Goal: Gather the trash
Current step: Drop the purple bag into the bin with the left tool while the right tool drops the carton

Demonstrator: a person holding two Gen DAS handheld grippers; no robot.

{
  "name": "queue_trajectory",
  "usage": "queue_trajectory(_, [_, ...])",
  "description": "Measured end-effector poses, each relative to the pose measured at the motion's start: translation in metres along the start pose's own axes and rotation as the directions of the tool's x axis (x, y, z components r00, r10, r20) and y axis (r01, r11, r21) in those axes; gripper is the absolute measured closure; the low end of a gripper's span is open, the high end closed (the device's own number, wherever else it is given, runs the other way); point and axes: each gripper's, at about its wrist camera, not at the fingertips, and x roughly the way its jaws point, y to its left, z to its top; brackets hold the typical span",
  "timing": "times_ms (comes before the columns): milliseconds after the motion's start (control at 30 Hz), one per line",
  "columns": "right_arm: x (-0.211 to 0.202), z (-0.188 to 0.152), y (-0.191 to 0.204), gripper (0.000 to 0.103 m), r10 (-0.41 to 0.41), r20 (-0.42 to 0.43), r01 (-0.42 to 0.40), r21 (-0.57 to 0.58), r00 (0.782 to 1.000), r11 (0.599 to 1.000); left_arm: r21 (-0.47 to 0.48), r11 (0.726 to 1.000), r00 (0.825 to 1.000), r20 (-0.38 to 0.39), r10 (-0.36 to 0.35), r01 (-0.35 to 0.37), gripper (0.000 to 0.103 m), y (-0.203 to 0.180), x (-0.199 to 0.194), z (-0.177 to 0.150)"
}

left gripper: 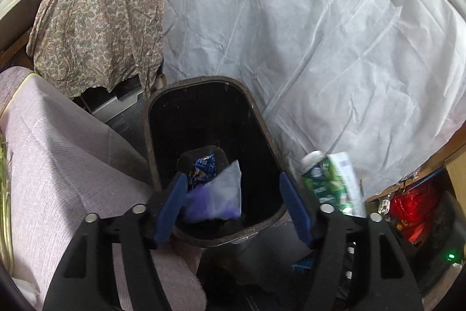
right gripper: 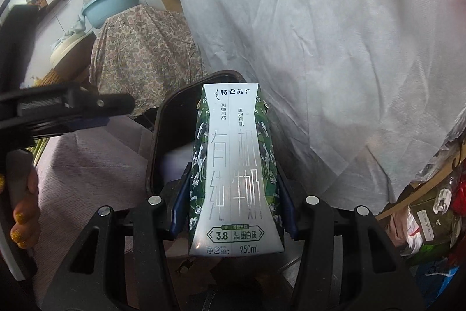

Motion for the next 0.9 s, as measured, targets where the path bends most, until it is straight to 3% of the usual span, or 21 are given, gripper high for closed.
queue_trajectory(200, [0.031,0.011,0.020,0.051,0.044,-0.042,-0.046,-0.049,0.998,0.998,0.015,1.000,0.996,0.091,0.018,-0.020,0.029,0.003,-0.034,-0.007])
queue_trajectory(433, [0.109,0.024,0.046,0.051,0.050,-0.183,-0.066,-0.080,0.982,0.995,0.020,1.000,0.986,0.169,-0.004,0.000,0.022,0.011,-0.086,-0.024])
queue_trajectory(600, [0.151,0.026,0.056,0.051,0.010,-0.251,-0.035,-0.095,0.968,0.995,0.034,0.999,0.972,0.235,0.014,-0.023,0.020,0.012,-0.117,-0.039])
queue_trajectory(800, [0.183,0.016,0.067,0.050,-0.046,-0.270,0.000,-0.170,0.962,0.986,0.027,0.998,0.957,0.287,0.047,-0.057,0.016,0.020,-0.141,-0.045])
queue_trajectory(900, [0.185,0.012,0.070,0.032,-0.069,-0.254,0.021,-0.187,0.965,0.982,0.020,0.996,0.949,0.305,0.076,-0.086,0.015,0.024,-0.148,-0.049])
